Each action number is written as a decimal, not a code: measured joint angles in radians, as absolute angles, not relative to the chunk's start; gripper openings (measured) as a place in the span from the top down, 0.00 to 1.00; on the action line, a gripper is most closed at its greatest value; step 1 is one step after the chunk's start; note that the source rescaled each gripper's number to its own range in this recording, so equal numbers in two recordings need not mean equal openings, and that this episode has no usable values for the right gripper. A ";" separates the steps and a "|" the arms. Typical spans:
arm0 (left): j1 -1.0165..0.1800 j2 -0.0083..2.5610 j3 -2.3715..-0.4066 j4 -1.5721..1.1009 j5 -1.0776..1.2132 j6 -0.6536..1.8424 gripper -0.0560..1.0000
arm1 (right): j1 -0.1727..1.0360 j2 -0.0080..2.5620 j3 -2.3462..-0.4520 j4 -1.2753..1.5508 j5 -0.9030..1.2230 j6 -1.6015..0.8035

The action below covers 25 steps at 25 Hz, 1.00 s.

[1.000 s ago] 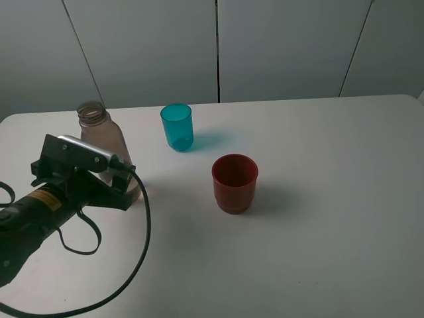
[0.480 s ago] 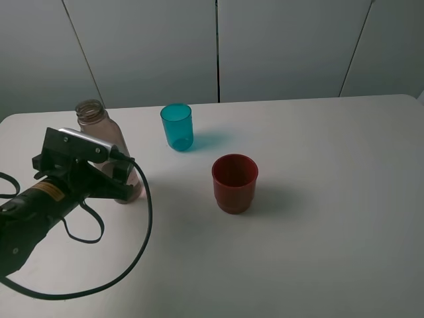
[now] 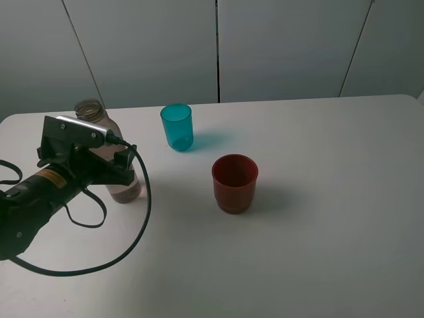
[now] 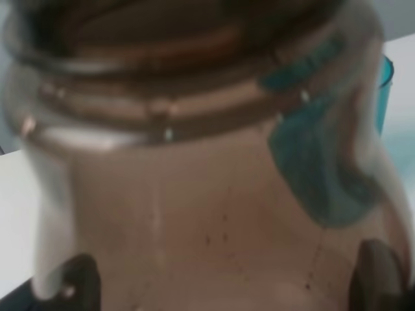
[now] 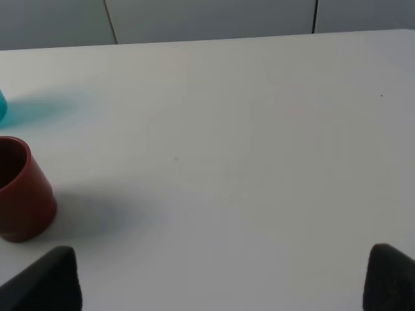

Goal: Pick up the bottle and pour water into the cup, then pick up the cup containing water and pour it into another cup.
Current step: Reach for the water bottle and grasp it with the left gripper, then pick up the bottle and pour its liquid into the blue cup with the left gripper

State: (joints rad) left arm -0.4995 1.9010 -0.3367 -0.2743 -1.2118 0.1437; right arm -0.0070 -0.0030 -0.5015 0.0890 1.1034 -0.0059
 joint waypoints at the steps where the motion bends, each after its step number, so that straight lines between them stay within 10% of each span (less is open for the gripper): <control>1: -0.499 1.905 -0.337 -0.272 -1.212 0.144 0.00 | -0.007 -0.003 -0.501 0.089 1.103 -0.006; 5: -0.499 1.917 -0.337 -0.268 -1.212 0.141 0.17 | -0.007 -0.003 -0.501 0.089 1.103 0.000; 7: -0.499 1.917 -0.337 -0.268 -1.212 0.135 0.80 | -0.007 -0.003 -0.501 0.089 1.103 0.000; 25: -0.499 1.918 -0.339 -0.277 -1.203 0.011 0.91 | -0.007 -0.003 -0.501 0.089 1.103 0.000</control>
State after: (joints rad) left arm -0.4995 1.9183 -0.3390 -0.2770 -1.2027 0.0114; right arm -0.0070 -0.0030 -0.5015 0.0890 1.1034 0.0000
